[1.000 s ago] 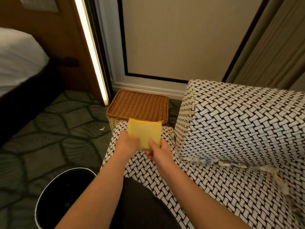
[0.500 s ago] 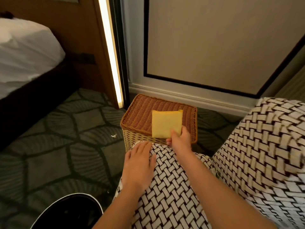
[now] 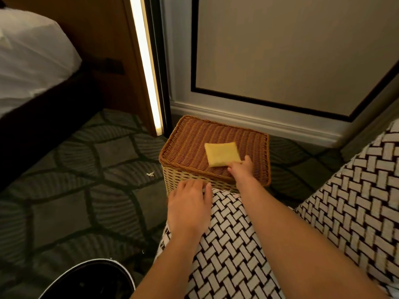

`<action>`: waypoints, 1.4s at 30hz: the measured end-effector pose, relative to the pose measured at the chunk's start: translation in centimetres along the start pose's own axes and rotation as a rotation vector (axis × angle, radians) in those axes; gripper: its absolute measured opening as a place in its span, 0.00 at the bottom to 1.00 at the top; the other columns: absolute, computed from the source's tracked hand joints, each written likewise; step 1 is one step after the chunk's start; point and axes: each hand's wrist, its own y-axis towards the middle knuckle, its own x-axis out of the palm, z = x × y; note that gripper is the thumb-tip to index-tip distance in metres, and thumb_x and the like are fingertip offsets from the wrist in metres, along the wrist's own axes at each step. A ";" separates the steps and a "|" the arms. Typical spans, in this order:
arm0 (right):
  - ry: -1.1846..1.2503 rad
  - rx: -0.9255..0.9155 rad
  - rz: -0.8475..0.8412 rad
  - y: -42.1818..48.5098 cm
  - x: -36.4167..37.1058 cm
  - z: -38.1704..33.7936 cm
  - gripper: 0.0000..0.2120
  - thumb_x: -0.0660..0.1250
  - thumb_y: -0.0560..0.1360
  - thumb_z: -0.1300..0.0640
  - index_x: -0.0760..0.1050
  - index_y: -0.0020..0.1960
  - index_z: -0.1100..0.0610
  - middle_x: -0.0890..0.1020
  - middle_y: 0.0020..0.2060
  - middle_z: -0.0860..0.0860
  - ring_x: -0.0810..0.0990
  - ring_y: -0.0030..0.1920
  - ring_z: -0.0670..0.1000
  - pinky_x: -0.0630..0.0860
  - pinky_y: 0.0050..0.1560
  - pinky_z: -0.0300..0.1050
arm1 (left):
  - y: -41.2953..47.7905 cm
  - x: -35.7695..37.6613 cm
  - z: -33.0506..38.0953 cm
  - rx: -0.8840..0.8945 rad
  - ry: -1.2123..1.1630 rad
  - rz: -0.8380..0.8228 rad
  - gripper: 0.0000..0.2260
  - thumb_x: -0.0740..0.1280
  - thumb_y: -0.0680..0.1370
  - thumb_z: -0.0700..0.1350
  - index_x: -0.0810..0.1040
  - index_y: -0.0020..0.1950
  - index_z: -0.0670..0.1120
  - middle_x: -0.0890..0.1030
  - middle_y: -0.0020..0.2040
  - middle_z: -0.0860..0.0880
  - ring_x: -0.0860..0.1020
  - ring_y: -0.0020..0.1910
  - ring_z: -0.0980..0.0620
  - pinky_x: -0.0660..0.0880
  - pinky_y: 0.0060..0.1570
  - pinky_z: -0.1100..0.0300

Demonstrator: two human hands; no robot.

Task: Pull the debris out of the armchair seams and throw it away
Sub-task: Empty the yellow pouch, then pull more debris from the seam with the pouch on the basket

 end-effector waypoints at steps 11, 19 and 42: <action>-0.654 -0.499 -0.032 -9.4 -2.6 -0.2 0.17 0.52 0.81 0.59 0.67 0.68 0.59 0.76 0.60 0.56 0.73 0.61 0.55 0.73 0.59 0.49 | -0.3 0.1 -0.5 0.119 0.091 -0.079 0.18 0.47 0.82 0.52 0.69 0.66 0.50 0.73 0.65 0.51 0.66 0.68 0.51 0.61 0.68 0.53; -0.672 -0.683 -0.004 -15.9 -5.6 3.3 0.20 0.53 0.81 0.60 0.63 0.72 0.57 0.69 0.69 0.52 0.67 0.69 0.49 0.64 0.67 0.41 | -3.3 -1.7 -0.6 0.199 0.093 -0.368 0.23 0.47 0.82 0.51 0.48 0.77 0.48 0.49 0.78 0.52 0.44 0.76 0.55 0.44 0.73 0.53; -0.665 -0.556 0.293 -27.7 -24.6 13.4 0.18 0.62 0.78 0.59 0.70 0.67 0.59 0.77 0.56 0.52 0.71 0.59 0.48 0.66 0.58 0.34 | -13.9 -5.7 10.5 0.169 0.394 -0.756 0.16 0.55 0.80 0.46 0.70 0.66 0.43 0.74 0.63 0.46 0.72 0.61 0.47 0.70 0.57 0.55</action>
